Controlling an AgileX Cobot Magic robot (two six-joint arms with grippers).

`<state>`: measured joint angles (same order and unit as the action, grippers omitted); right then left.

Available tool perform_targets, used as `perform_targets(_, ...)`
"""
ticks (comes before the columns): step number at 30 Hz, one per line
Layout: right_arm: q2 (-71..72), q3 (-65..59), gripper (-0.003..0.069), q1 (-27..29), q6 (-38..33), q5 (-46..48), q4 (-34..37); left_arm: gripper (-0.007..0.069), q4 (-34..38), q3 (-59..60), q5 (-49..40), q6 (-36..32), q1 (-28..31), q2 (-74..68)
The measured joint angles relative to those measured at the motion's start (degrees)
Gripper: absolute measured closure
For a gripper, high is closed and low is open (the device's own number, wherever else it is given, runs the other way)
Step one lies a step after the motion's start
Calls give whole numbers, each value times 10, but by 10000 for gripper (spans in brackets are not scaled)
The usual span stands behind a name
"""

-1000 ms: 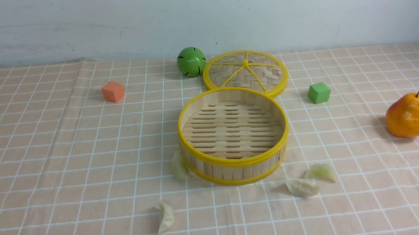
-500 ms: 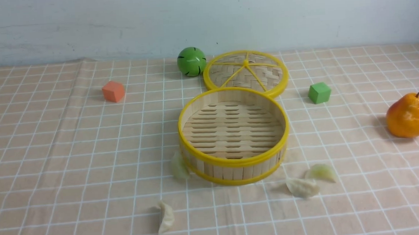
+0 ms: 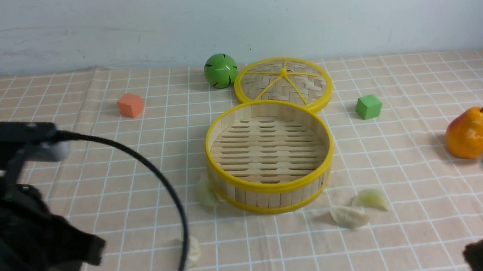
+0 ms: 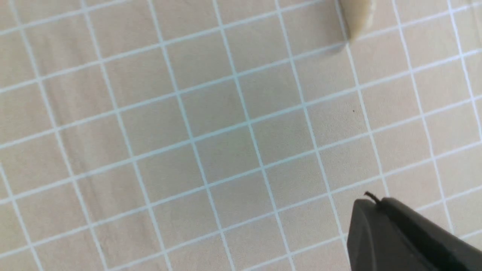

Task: Put the dumplings into the steamer on the table with the brown tablecloth.
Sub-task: 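Reach for and grasp a dumpling on the table with the left gripper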

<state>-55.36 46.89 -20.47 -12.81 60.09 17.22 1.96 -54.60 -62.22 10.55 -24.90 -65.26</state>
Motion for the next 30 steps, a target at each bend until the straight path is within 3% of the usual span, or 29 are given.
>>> perform_targets(4, -38, 3, 672, -92, 26, 22, -44, 544, -37, -32, 13, 44, -61, -91)
perform_targets(6, -40, 5, 671, -125, 51, 22, -62, 439, -39, -50, 38, 52, -80, -139)
perform_targets(9, -32, 7, 669, -142, 72, 20, -78, 282, -33, -73, 69, 55, -91, -197)
perform_targets(12, -20, 9, 669, -145, 77, 20, -89, 180, -26, -87, 87, 63, -93, -238)
perform_targets(13, -7, 9, 669, -145, 79, 21, -95, 106, -26, -97, 102, 72, -93, -273)
perform_targets(16, 15, 9, 665, -145, 86, 24, -95, 45, -33, -106, 134, 89, -93, -329)
perform_targets(19, 32, 9, 663, -145, 94, 29, -99, 55, -48, -113, 161, 107, -93, -372)
perform_targets(22, 45, 9, 662, -145, 96, 40, -105, 120, -60, -123, 169, 124, -93, -405)
perform_targets(25, 52, 9, 661, -145, 98, 51, -109, 256, -65, -133, 171, 133, -93, -422)
perform_targets(27, 52, 9, 659, -145, 100, 56, -113, 419, -65, -140, 170, 134, -93, -423)
perform_targets(29, 52, 9, 659, -145, 100, 56, -114, 487, -68, -151, 163, 134, -93, -423)
perform_targets(30, 52, 9, 659, -145, 100, 56, -114, 482, -69, -157, 156, 133, -93, -423)
